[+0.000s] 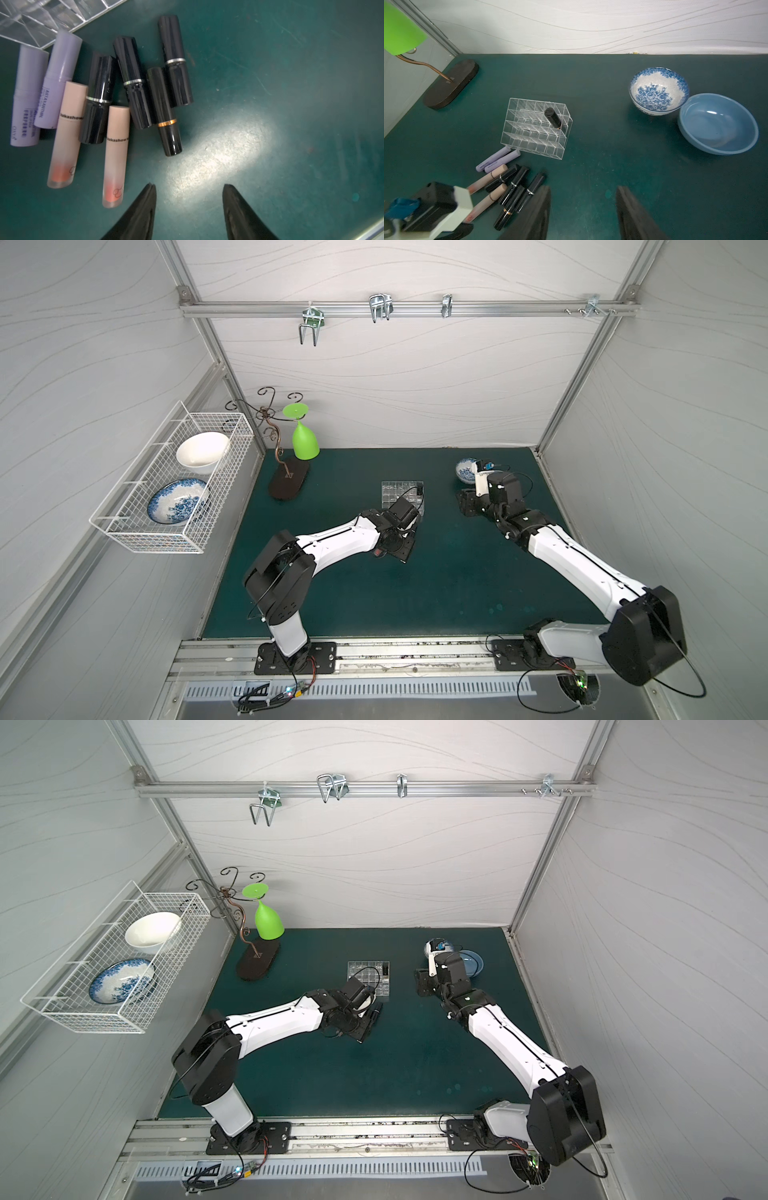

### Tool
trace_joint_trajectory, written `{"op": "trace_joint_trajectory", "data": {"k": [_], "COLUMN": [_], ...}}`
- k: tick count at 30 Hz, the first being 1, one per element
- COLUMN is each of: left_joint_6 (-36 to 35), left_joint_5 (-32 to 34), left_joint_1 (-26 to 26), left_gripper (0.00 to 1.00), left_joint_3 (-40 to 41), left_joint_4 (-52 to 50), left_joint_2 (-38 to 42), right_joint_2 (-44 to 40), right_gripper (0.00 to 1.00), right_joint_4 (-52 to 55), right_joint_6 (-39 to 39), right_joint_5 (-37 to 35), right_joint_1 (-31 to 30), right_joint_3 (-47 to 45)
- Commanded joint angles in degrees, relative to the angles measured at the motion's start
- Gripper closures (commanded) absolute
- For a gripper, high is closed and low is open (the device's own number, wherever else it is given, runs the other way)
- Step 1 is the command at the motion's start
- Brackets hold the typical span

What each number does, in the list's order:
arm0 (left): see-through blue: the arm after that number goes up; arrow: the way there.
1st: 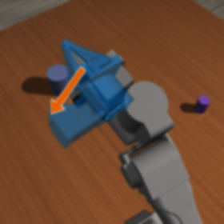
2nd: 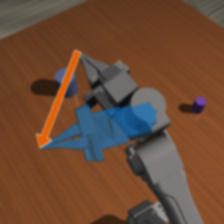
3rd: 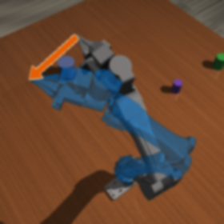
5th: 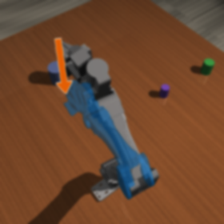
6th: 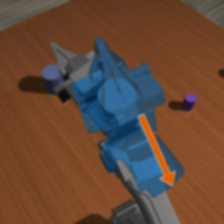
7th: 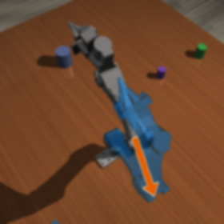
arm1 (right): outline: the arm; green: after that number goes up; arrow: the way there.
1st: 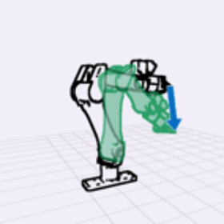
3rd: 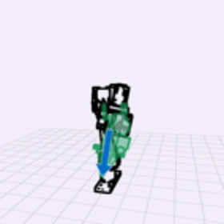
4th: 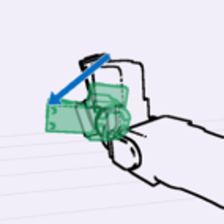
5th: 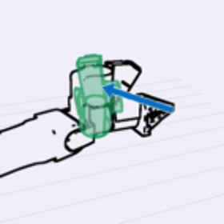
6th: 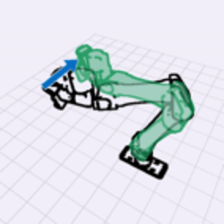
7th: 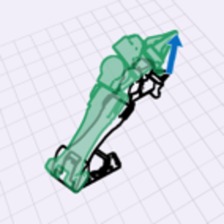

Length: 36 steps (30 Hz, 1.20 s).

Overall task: Arrange the lipsticks in the organizer
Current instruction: Pick up the lipstick at the center of the board.

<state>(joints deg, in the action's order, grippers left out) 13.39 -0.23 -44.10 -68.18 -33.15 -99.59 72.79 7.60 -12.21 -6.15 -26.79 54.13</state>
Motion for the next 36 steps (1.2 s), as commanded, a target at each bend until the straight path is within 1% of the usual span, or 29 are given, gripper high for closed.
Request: {"op": "trace_joint_trajectory", "data": {"k": [1,7,10,20,29,36], "left_joint_6": [1.5,3.0,3.5,3.9,3.5,3.6], "left_joint_5": [1.7,0.4,0.9,0.3,0.7,0.9], "left_joint_1": [-0.2,-0.2,-0.1,0.5,0.7,0.9], "left_gripper": [0.44,0.45,0.48,0.51,0.51,0.51], "left_joint_3": [-4.8,-8.5,-9.7,-10.6,-13.1,-13.4], "left_joint_4": [-2.2,-4.6,-6.1,-6.8,-8.1,-8.2], "left_joint_2": [-3.1,-7.9,-9.5,-11.4,-15.0,-15.6], "right_joint_2": [0.1,-0.2,-0.3,0.0,-0.2,-0.3], "right_gripper": [0.47,0.48,0.48,0.49,0.49,0.5], "right_joint_4": [0.0,0.3,0.4,0.6,0.8,0.8], "right_joint_6": [-0.7,-0.6,-0.6,-0.5,-0.6,-0.6], "right_joint_5": [1.2,1.0,0.9,1.1,1.3,1.4], "right_joint_1": [-0.1,-0.1,-0.1,-0.1,-0.1,-0.1], "right_joint_3": [0.6,0.7,0.7,1.1,1.1,1.2]}}
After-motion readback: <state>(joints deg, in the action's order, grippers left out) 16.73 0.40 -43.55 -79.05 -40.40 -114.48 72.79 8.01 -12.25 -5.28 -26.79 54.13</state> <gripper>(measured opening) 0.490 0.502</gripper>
